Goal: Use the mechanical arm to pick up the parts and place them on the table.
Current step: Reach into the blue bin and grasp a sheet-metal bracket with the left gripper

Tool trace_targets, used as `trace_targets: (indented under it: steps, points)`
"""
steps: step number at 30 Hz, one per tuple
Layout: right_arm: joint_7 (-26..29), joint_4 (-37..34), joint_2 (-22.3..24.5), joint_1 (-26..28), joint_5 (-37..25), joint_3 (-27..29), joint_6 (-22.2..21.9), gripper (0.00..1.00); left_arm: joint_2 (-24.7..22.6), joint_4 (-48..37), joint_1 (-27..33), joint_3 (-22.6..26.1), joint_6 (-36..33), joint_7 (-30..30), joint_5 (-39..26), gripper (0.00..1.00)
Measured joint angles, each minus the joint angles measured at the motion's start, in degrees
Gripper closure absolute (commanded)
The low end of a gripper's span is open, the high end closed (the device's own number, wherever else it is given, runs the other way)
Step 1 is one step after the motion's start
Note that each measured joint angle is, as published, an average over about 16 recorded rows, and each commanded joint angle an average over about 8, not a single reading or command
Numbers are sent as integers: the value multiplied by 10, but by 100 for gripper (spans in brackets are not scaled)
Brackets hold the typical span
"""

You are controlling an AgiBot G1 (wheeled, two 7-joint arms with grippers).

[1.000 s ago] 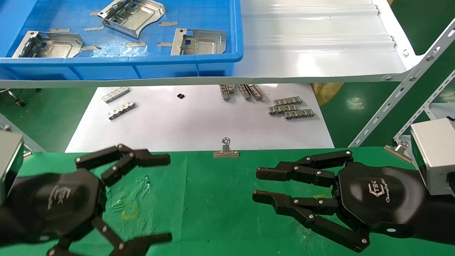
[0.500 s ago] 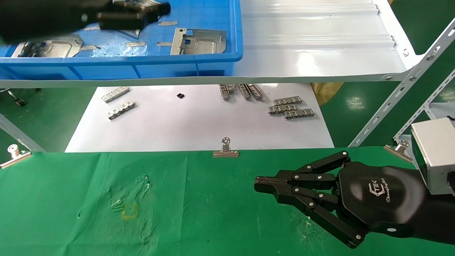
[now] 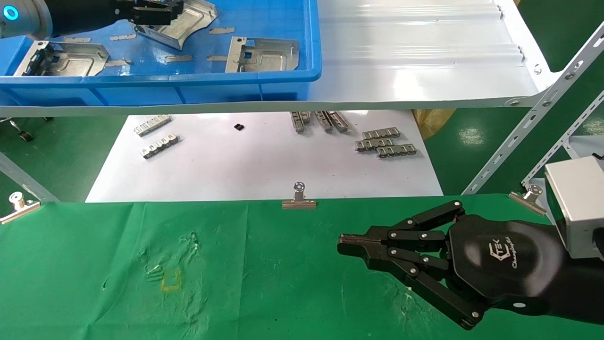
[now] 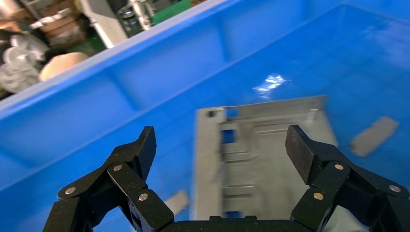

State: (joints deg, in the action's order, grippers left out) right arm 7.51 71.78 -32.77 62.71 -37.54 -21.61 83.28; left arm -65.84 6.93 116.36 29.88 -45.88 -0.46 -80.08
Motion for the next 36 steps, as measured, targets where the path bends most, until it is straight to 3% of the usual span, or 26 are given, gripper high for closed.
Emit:
trace_targets:
  steps: [2, 27, 36]
  points:
    - [0, 0, 0, 0, 0, 0, 0, 0, -4, -13, 5, 2, 8, 3, -4, 100]
    - [0, 0, 0, 0, 0, 0, 0, 0, 8, -61, 15, -1, -66, 11, 1, 100]
    - [0, 0, 0, 0, 0, 0, 0, 0, 11, -62, 14, -8, -63, 20, 11, 100]
